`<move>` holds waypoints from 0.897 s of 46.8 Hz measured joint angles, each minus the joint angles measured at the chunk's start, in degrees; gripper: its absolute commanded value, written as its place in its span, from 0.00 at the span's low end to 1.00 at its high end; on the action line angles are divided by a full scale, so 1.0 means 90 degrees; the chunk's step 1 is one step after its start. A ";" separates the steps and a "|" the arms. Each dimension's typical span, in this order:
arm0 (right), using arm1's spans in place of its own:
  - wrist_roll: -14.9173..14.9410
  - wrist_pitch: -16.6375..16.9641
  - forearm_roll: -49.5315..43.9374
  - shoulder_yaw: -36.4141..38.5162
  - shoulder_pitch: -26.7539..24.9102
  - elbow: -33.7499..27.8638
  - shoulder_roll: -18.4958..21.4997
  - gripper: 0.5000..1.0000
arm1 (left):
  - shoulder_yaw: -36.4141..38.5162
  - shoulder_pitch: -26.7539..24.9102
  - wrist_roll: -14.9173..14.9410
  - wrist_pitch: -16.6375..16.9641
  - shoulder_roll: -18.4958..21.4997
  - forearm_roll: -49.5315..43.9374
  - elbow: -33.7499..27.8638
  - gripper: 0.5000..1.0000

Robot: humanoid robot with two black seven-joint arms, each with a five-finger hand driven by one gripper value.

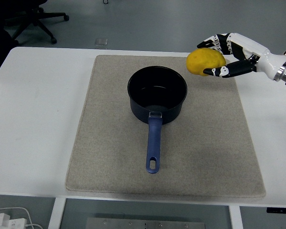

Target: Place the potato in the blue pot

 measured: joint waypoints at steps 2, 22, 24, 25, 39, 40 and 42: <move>-0.0036 -0.0001 -0.0004 -0.0011 0.0064 0.0017 0.0085 0.00 | 0.0000 -0.0006 -0.0001 0.0000 0.0000 0.0000 0.0001 0.99; -0.0189 -0.0076 -0.0054 -0.0264 0.0542 -0.0109 0.1114 0.00 | -0.0008 0.0001 -0.0002 0.0002 0.0000 -0.0009 0.0008 0.99; -0.0188 -0.0078 -0.0054 -0.0271 0.0542 -0.0214 0.1294 0.00 | -0.0009 0.0002 -0.0001 0.0007 0.0000 -0.0010 0.0011 0.99; -0.0189 -0.0081 -0.0052 -0.0277 0.0542 -0.0264 0.1349 0.00 | -0.0009 0.0002 -0.0001 0.0007 0.0000 -0.0010 0.0015 0.99; -0.0188 -0.0091 -0.0083 -0.0283 0.0536 -0.1034 0.2331 0.00 | -0.0009 0.0010 -0.0002 0.0010 0.0000 -0.0010 0.0051 0.99; -0.0188 -0.0092 -0.0085 -0.0283 0.0536 -0.1112 0.2387 0.00 | -0.0008 0.0013 -0.0001 0.0010 0.0000 -0.0010 0.0052 0.99; -0.0189 -0.0092 -0.0086 -0.0283 0.0536 -0.1281 0.2504 0.00 | -0.0005 0.0012 -0.0002 0.0011 0.0000 -0.0010 0.0057 0.99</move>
